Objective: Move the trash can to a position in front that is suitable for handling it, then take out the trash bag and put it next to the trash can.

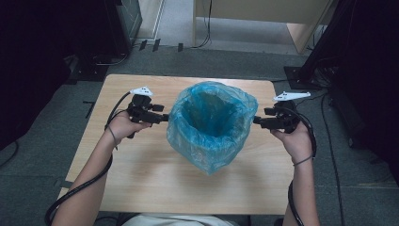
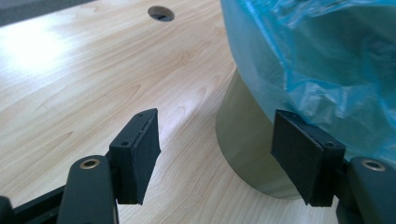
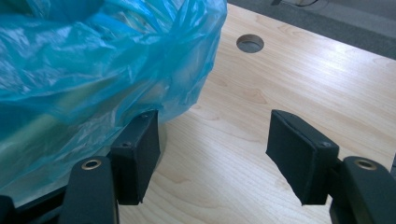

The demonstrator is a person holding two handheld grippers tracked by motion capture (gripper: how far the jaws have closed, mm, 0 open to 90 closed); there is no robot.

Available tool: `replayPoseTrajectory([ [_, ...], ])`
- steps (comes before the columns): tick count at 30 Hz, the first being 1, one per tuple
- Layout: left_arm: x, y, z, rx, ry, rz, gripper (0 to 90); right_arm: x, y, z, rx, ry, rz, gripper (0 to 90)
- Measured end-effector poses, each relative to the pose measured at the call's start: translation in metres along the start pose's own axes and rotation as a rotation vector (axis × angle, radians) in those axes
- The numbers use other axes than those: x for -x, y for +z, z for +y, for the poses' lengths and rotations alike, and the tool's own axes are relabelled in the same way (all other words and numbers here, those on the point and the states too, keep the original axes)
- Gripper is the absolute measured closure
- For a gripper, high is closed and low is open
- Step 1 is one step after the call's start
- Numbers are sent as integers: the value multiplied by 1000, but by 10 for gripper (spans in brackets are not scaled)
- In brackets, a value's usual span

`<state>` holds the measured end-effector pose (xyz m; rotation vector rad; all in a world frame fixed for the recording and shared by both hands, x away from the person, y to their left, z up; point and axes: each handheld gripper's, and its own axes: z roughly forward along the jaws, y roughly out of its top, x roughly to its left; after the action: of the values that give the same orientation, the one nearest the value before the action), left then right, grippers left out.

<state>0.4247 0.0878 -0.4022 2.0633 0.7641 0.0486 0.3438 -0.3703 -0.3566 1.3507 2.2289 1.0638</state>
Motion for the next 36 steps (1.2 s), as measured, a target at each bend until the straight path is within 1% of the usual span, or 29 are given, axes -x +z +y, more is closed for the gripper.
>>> replayPoseTrajectory([
  [1,1,-2,0,7,-4,0,320,-1,-2,2,-14,-4,0,341],
  [2,2,-4,-1,13,-7,-3,320,-2,-5,2,-16,-24,-11,341],
  [3,3,-6,-1,16,-6,-7,320,-3,-9,2,-1,-34,-25,341],
  [5,5,-8,-2,13,-8,-7,320,-2,-19,2,31,2,-10,340],
  [7,7,-10,-1,13,-12,-10,320,0,-28,1,66,42,-5,328],
  [9,9,-11,0,16,-20,-13,320,-1,-35,2,94,68,5,314],
  [11,11,-12,1,21,-7,-15,319,-4,-38,5,113,84,16,294],
  [12,11,-12,0,19,-4,-9,319,-6,-38,7,120,80,26,287],
  [14,10,-13,0,19,-10,-4,319,-11,-37,10,131,81,38,268],
  [17,10,-13,1,26,-10,-4,319,-17,-34,13,134,74,55,252],
  [19,11,-13,2,31,-6,-6,319,-20,-32,15,132,79,72,250],
  [21,12,-14,2,37,-2,-5,319,-23,-28,16,135,76,92,251],
  [23,12,-15,1,41,-1,-5,320,-26,-22,17,126,70,98,256],
  [25,12,-16,1,46,3,-1,321,-28,-16,17,118,49,88,281],
  [27,13,-17,1,48,6,0,321,-31,-13,18,120,24,91,318],
  [29,14,-17,1,51,6,0,321,-33,-11,20,125,11,90,343],
  [32,16,-18,1,53,12,-2,321,-33,-9,20,141,16,99,386],
  [35,16,-19,1,59,11,-2,322,-33,-6,19,130,14,109,490],
  [36,16,-19,2,60,11,-3,323,-33,-4,18,126,13,116,554],
])
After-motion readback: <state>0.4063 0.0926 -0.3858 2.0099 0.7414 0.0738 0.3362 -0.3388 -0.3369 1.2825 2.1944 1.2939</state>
